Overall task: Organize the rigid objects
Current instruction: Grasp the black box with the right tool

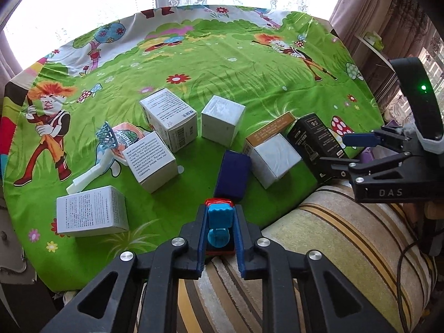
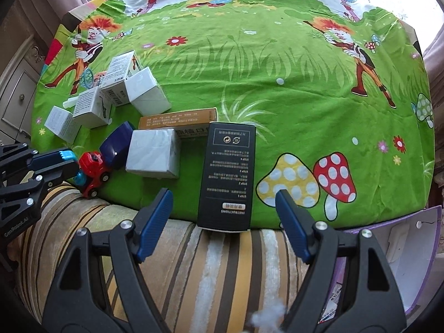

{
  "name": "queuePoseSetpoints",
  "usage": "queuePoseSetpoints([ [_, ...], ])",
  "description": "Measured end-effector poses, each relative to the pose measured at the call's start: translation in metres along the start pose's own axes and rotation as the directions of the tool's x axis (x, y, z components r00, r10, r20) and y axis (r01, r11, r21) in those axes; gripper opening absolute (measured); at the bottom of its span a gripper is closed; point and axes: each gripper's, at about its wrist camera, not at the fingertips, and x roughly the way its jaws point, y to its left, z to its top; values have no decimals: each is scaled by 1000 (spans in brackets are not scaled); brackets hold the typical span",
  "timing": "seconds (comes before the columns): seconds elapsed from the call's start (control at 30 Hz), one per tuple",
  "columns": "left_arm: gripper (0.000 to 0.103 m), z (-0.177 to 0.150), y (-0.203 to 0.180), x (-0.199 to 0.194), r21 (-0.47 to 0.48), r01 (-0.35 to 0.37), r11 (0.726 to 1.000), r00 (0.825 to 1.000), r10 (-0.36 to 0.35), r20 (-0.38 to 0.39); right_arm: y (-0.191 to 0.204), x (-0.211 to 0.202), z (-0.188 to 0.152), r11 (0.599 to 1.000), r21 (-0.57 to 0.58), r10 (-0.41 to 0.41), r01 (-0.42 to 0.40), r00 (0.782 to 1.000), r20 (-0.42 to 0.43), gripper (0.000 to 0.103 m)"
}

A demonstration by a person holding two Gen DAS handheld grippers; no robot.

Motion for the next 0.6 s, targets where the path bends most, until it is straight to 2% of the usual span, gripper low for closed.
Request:
queuePoseSetpoints([
  [0.07, 18, 1, -1, -3, -4, 6, 1000, 1000, -6, 7, -4, 3, 1, 1000, 11, 1, 0, 1000, -9, 65],
  [0.13, 18, 1, -1, -7, -7, 10, 1000, 1000, -10, 16, -6, 9, 1, 1000, 16, 14, -13, 999, -30, 50],
  [0.2, 18, 2, -2, -10, -8, 12, 1000, 1000, -12, 24, -7, 12, 0, 999, 18, 29, -28, 999, -40, 43],
  [0.6, 18, 11, -17, -35, 13, 15, 1000, 998, -16, 66, -23, -24, -12, 996, 81, 42, -49, 995, 92, 43],
])
